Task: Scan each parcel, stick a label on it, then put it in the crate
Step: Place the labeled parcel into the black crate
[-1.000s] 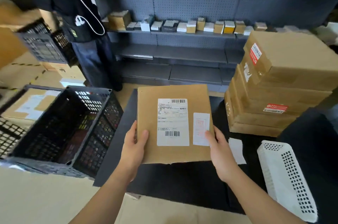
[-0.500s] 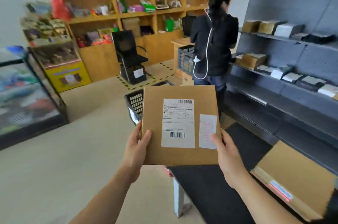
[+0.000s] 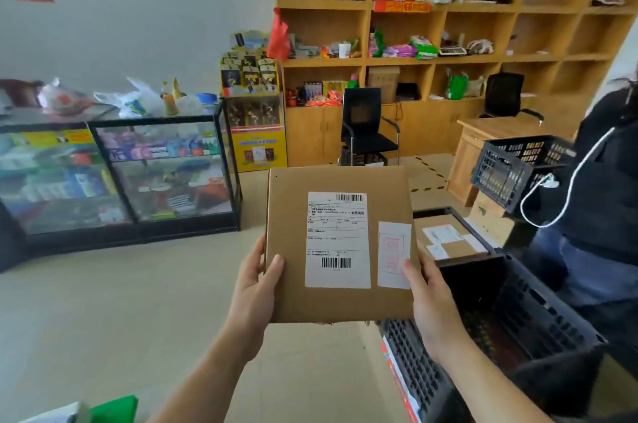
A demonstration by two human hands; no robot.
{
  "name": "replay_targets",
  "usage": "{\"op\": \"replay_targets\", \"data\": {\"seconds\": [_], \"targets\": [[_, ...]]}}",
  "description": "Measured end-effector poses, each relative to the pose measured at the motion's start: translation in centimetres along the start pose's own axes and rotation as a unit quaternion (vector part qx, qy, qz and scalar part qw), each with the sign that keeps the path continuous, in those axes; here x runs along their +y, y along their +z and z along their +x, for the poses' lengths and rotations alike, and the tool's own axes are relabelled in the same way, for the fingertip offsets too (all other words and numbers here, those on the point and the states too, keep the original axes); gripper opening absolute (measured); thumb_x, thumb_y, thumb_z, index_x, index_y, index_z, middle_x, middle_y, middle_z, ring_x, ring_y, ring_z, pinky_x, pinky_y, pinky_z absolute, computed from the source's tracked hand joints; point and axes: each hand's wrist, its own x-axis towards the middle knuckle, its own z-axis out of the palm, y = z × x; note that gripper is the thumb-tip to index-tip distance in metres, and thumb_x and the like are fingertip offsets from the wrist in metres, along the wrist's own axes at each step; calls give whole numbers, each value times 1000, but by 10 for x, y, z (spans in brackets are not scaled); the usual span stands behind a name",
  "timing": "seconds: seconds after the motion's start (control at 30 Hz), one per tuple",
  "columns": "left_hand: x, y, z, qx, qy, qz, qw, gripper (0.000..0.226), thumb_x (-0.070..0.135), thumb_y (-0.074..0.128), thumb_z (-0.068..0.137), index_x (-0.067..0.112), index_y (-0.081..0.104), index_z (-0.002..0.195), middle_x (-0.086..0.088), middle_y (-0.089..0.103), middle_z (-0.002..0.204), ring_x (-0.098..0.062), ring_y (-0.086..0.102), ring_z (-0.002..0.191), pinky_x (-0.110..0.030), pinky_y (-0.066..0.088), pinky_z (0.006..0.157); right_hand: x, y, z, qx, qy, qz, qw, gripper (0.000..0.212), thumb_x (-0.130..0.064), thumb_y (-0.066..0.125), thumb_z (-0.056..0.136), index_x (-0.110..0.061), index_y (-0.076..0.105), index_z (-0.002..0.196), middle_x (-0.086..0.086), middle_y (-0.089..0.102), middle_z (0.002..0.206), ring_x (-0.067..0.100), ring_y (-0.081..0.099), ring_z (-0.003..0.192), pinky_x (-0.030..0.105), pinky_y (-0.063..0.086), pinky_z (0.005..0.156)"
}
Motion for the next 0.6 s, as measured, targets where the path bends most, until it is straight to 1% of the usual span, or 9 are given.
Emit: {"op": "replay_targets", "data": {"seconds": [0.1, 0.17, 0.27, 0.3, 0.37, 0.4, 0.47, 0.53, 0.6], "targets": [[12, -26, 52, 18, 5, 3, 1000, 47, 33, 53, 104, 48, 41, 147, 12, 64, 132, -9, 67, 111, -35, 57, 85, -1, 43, 50, -15, 2, 12, 1000, 30, -31, 50, 107, -36, 60, 134, -10, 76, 115, 7, 72, 103, 25, 57, 81], [18, -39, 83, 27, 5, 13, 1000, 48, 34, 52, 104, 49, 39, 148, 14, 63, 132, -8, 67, 112, -36, 56, 87, -1, 68, 80, -24, 3, 22, 999, 30, -30, 49, 107, -36, 61, 134, -10, 76, 115, 7, 72, 105, 30, 55, 87], [23, -54, 127, 43, 10, 14, 999, 49, 34, 53, 104, 50, 39, 147, 15, 63, 133, -9, 66, 114, -39, 56, 91, 2, 97, 127, -40, 2, 23, 999, 29, -30, 49, 107, -36, 61, 134, -9, 75, 117, 7, 71, 106, 32, 55, 89], [23, -58, 143, 49, 10, 16, 999, 49, 34, 53, 103, 51, 39, 147, 15, 62, 133, -10, 66, 115, -42, 56, 94, 4, 105, 144, -47, 5, 23, 999, 30, -30, 49, 107, -36, 61, 134, -9, 75, 118, 9, 71, 108, 34, 55, 91], [23, -64, 176, 61, 8, 17, 998, 49, 35, 54, 103, 52, 39, 147, 15, 62, 133, -10, 65, 115, -46, 55, 97, 9, 120, 179, -64, 8, 33, 997, 30, -32, 50, 107, -37, 61, 135, -7, 74, 121, 13, 70, 114, 42, 55, 98], [23, -66, 193, 65, 8, 15, 998, 49, 36, 55, 103, 52, 40, 146, 15, 62, 133, -10, 65, 116, -46, 55, 97, 11, 126, 197, -68, 8, 35, 997, 30, -33, 51, 106, -39, 61, 134, -7, 73, 123, 14, 69, 116, 47, 54, 101], [23, -64, 230, 72, 7, 16, 997, 47, 37, 54, 103, 53, 41, 145, 15, 63, 132, -10, 65, 115, -42, 56, 92, 16, 137, 237, -71, 4, 37, 997, 29, -34, 53, 105, -41, 63, 131, -7, 73, 123, 15, 68, 116, 50, 54, 102], [23, -56, 273, 75, 9, 17, 997, 44, 36, 52, 103, 51, 43, 144, 15, 66, 128, -10, 67, 111, -37, 56, 85, 21, 144, 280, -73, 1, 42, 996, 29, -34, 53, 105, -40, 62, 132, -8, 74, 122, 14, 69, 116, 49, 54, 102], [22, -43, 317, 76, 9, 19, 997, 42, 35, 52, 104, 51, 45, 142, 11, 68, 123, -11, 68, 108, -37, 56, 83, 25, 145, 325, -67, 2, 40, 997, 32, -34, 54, 105, -39, 59, 136, -10, 74, 122, 12, 69, 115, 47, 54, 102]]}}
